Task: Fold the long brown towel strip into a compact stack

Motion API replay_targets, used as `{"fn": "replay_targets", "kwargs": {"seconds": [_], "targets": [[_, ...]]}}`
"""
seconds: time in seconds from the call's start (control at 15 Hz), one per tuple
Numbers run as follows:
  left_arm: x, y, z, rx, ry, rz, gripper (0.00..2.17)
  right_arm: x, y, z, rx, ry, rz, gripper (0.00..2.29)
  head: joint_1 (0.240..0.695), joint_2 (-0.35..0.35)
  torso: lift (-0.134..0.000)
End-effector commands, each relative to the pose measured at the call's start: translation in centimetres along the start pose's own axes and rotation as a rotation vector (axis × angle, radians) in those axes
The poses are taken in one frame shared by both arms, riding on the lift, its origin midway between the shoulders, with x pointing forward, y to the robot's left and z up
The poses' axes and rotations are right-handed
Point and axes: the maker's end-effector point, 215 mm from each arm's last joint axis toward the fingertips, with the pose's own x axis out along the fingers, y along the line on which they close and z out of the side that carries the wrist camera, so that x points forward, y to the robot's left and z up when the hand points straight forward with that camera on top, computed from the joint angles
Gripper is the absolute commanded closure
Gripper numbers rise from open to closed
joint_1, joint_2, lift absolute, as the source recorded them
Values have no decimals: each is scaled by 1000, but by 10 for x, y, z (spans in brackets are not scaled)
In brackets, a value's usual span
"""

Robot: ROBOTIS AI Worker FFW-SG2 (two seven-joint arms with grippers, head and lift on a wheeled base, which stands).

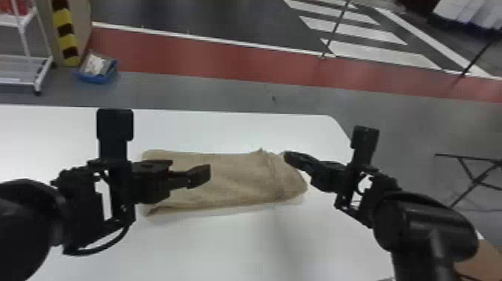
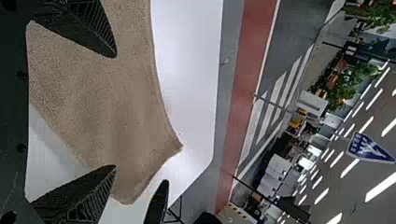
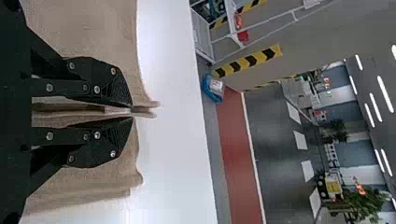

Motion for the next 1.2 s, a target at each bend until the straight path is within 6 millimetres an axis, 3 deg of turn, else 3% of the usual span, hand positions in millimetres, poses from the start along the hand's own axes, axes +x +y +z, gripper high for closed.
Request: {"fn": "replay_targets", "kwargs": {"seconds": [0.0,0.07,0.2,0.33,0.4,0.47,0.87,1.0,1.13], "targets": [[-5,2,0,-9,-8,2,36,-6,-42,-14,38,32,-56,940,695,-350,-125],[-5,3,1,-9,-7,3,36,4,-38,-32,35,64,-45,937,695,-350,-125],[-3,-1,1,-7,-8,-2,36,19,-21,-44,1,76,-23,937,695,-350,-125],[-2,2,0,6,-8,10,36,24,-11,-44,-3,78,-12,880,695,-350,-125],[-4,8,3,17,-14,25,36,25,-8,-42,-12,77,-11,549,695,-350,-125],[-5,16,7,30,-20,48,36,26,-5,-42,-21,80,-10,451,695,-350,-125],[-25,78,48,104,-140,200,36,35,-7,-54,-47,114,-26,475,695,-304,-125],[-33,86,59,111,-193,224,36,38,-6,-55,-52,120,-26,677,695,-278,-125],[-35,83,55,101,-194,212,36,42,-2,-55,-61,125,-20,883,695,-264,-125]]}}
